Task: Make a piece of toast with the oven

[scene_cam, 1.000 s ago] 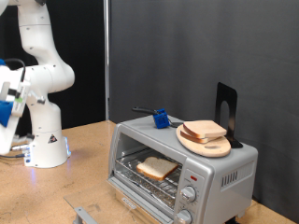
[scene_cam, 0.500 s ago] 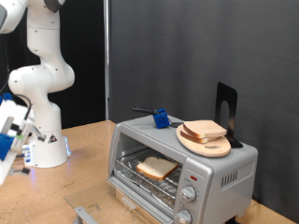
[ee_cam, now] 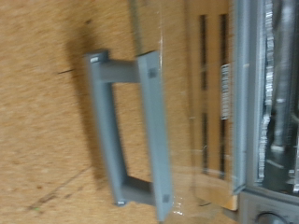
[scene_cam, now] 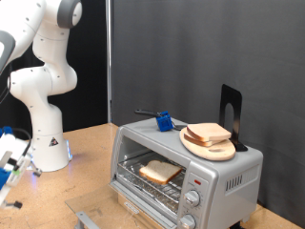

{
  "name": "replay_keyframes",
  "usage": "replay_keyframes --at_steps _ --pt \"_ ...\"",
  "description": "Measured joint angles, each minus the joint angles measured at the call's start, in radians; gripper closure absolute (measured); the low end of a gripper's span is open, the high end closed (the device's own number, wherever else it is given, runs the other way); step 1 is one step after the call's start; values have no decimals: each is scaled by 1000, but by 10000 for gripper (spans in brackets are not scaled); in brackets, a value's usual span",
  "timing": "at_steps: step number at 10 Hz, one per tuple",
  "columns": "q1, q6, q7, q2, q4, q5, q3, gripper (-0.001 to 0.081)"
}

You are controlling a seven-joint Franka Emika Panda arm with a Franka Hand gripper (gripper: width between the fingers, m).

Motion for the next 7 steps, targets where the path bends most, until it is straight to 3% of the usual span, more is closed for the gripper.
replay_keyframes --at_steps 3,7 --pt "-70 -15 -88 114 52 68 83 3" --pt "-80 -73 -164 158 58 94 178 3"
